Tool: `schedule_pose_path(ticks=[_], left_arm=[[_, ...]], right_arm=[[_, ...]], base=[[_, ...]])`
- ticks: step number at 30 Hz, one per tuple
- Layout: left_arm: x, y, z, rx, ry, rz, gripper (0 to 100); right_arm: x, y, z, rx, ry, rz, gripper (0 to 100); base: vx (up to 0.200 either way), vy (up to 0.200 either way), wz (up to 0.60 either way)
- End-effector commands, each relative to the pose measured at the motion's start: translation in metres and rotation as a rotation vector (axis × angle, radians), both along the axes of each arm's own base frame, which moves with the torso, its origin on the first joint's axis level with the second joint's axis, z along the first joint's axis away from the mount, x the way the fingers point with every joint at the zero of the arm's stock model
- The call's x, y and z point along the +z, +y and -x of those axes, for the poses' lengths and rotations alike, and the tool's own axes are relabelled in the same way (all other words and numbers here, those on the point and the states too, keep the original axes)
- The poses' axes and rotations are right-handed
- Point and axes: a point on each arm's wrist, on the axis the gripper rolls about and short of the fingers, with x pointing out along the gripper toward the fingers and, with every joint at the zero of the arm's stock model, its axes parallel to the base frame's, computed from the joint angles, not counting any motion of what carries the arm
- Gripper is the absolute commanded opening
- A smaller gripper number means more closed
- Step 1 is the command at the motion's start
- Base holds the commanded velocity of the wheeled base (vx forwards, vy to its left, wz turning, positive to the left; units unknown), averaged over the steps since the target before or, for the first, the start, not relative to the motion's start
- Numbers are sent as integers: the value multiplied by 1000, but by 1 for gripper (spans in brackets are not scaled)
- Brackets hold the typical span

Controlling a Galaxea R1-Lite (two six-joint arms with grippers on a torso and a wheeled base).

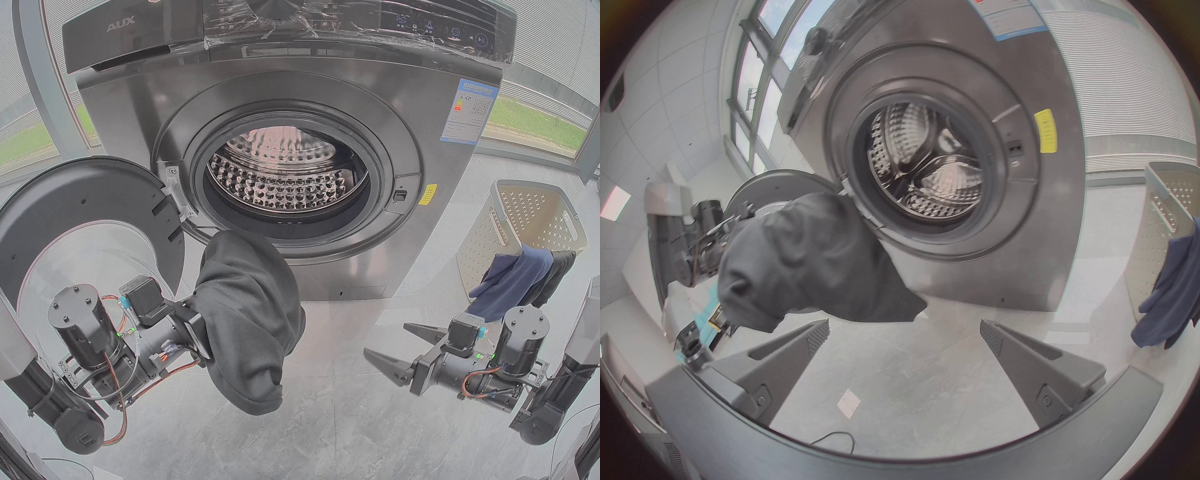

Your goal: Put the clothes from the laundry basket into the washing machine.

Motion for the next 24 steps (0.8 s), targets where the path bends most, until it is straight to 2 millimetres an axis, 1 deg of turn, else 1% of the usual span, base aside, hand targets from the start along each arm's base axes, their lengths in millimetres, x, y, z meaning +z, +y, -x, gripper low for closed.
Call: schedule_pose_path(ticks=[1, 6, 9, 17, 24], left_arm=[[-1, 11, 12, 10, 13, -11, 0], [-6, 12, 16, 9, 35, -28, 0], [-6, 12, 14, 11, 20, -41, 0], [-5, 10, 14, 2, 14, -45, 0], [-4, -6, 18, -66, 3, -40, 0]], right_arm=[[6, -13, -11, -64, -21, -23, 100], [6, -18, -14, -89, -20, -22, 100], [9, -23, -16, -109, -28, -34, 100], [9, -23, -16, -112, -26, -34, 100], [9, -21, -15, -100, -27, -35, 100]], base=[[0, 0, 0], [0, 0, 0], [200, 0, 0], [200, 0, 0], [200, 0, 0]])
